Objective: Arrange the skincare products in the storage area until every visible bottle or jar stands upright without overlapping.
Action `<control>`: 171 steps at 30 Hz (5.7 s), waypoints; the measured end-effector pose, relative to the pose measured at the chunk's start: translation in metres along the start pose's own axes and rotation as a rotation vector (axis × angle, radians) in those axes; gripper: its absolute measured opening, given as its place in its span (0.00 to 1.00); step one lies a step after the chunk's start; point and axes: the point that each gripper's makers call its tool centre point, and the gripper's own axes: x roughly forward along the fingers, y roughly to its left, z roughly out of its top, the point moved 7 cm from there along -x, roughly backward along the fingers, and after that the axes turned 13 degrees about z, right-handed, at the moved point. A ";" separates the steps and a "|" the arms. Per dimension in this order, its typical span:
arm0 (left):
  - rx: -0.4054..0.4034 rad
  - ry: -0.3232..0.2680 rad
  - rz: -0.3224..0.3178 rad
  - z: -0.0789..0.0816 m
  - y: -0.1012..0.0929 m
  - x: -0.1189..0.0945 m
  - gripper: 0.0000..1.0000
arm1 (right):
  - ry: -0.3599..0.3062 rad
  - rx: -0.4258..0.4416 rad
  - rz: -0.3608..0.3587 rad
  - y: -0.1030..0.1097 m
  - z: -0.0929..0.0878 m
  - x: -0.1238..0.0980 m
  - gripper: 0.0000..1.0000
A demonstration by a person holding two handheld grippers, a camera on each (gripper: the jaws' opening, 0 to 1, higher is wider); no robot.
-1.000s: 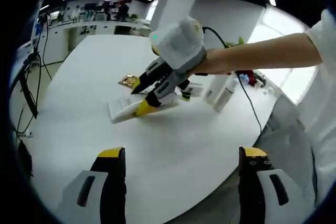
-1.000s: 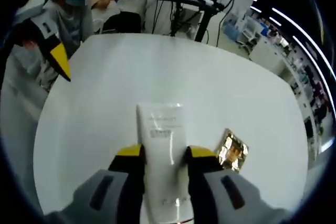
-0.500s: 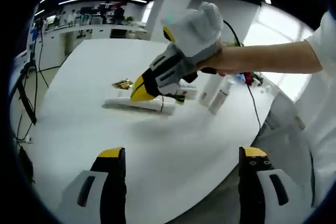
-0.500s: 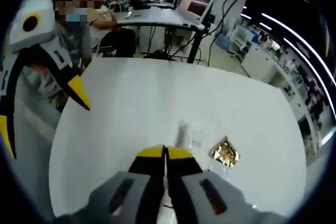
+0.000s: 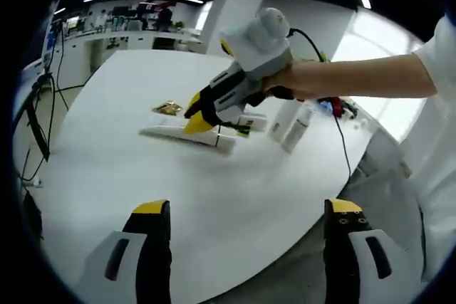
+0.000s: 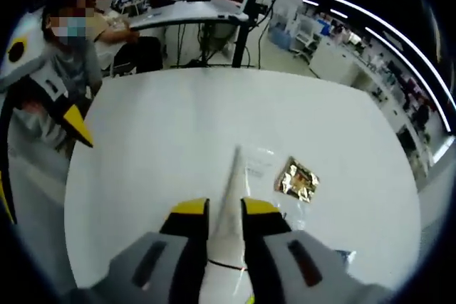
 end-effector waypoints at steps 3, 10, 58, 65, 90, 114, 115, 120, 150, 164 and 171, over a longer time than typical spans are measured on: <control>-0.007 -0.007 -0.002 0.001 0.001 0.000 0.87 | 0.003 0.014 0.002 -0.005 0.001 0.004 0.25; -0.012 -0.008 0.003 0.001 0.006 0.000 0.87 | 0.010 0.023 0.029 -0.009 0.001 0.010 0.30; -0.035 0.011 0.017 0.000 0.017 0.013 0.86 | 0.185 0.055 0.181 -0.027 0.005 0.046 0.33; -0.034 0.008 0.014 0.000 0.014 0.012 0.86 | 0.095 0.051 0.104 -0.016 0.005 0.026 0.32; 0.005 -0.012 -0.001 0.013 -0.008 0.000 0.86 | -0.134 0.099 -0.030 0.026 0.010 -0.038 0.32; 0.174 0.008 -0.019 0.022 -0.054 0.006 0.85 | -0.357 0.283 -0.145 0.076 -0.030 -0.100 0.32; 0.176 0.007 -0.019 0.023 -0.054 0.005 0.85 | -0.363 0.291 -0.148 0.078 -0.032 -0.101 0.32; 0.199 0.012 -0.012 0.024 -0.057 0.004 0.85 | -0.381 0.310 -0.160 0.085 -0.036 -0.107 0.32; 0.298 -0.090 0.042 0.048 -0.111 0.027 0.71 | -0.497 0.382 -0.298 0.131 -0.048 -0.181 0.33; 0.333 -0.153 0.007 0.056 -0.133 0.033 0.44 | -0.525 0.418 -0.316 0.153 -0.055 -0.196 0.33; 0.357 -0.182 -0.016 0.058 -0.143 0.034 0.23 | -0.529 0.421 -0.322 0.159 -0.057 -0.199 0.33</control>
